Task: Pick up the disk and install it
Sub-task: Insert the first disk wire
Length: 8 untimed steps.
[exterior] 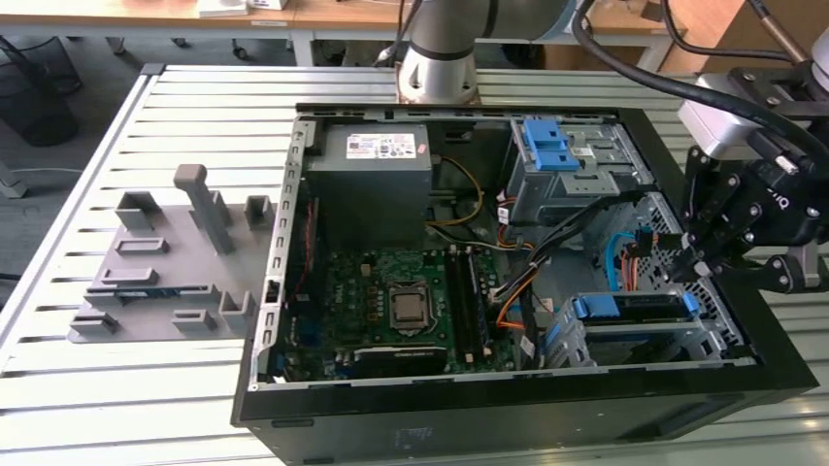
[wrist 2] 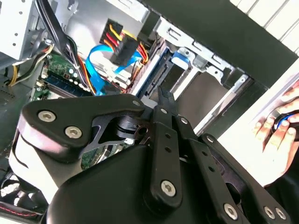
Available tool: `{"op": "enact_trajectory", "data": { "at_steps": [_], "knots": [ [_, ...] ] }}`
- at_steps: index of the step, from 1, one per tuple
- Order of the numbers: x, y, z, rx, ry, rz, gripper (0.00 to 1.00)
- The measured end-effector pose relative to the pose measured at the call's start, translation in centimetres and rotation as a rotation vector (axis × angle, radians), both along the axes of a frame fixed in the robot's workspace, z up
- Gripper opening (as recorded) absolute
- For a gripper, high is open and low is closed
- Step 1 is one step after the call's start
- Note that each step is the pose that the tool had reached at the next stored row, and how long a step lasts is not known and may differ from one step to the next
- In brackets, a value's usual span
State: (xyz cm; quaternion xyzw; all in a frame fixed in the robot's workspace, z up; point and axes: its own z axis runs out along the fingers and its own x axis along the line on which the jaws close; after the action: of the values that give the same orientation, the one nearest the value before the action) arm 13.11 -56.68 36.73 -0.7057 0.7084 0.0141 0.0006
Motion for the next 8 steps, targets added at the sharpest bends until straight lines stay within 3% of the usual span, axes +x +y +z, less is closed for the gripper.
{"op": "enact_trajectory", "data": {
  "at_steps": [8],
  "knots": [
    [0.7, 1.29, 0.01, -0.0001, 0.0, -0.001, 0.11]
  ]
}}
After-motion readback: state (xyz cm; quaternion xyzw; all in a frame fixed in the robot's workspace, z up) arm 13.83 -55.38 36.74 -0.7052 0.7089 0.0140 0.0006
